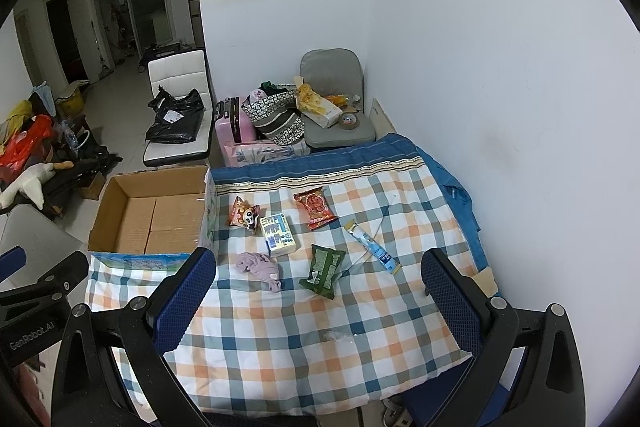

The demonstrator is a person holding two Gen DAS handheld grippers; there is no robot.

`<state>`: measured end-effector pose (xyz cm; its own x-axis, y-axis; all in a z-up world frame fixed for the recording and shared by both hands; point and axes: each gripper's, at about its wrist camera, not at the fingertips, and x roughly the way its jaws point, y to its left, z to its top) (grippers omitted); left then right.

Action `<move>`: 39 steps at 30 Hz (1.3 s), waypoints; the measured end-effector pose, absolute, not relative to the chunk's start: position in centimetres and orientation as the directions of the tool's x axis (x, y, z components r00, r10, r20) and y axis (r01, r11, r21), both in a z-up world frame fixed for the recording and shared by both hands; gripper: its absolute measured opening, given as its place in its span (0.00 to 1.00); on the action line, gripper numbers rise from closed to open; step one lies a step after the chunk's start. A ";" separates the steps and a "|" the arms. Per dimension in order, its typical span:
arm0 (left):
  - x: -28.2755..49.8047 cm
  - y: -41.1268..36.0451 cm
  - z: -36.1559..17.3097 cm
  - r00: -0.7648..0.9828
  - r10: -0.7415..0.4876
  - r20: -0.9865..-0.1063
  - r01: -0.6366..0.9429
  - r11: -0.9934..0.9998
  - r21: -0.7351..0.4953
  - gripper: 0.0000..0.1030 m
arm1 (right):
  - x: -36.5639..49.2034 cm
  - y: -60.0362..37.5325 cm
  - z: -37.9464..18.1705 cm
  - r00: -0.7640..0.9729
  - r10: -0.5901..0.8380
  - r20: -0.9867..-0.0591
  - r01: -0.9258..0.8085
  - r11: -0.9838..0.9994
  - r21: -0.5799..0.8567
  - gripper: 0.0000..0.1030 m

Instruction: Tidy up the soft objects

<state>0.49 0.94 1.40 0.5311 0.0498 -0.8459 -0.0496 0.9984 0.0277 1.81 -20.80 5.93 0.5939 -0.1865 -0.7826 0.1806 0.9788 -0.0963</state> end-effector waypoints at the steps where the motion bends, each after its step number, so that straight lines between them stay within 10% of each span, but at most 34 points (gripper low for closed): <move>1: 0.4 0.9 1.4 0.531 0.048 -0.846 -0.049 0.998 0.026 1.00 | 1.9 -20.8 5.9 0.593 -0.184 -0.784 0.180 0.979 -0.093 1.00; 26: 4.1 0.0 -1.2 0.515 0.000 -0.857 -0.013 1.000 -0.007 1.00 | 3.8 -22.8 3.0 0.539 -0.180 -0.823 0.227 0.972 -0.063 1.00; 39: 19.5 -8.9 -20.3 0.189 -0.057 -0.980 0.062 0.997 -0.046 1.00 | 14.9 -34.9 -17.9 0.148 -0.045 -0.988 0.326 0.945 0.005 1.00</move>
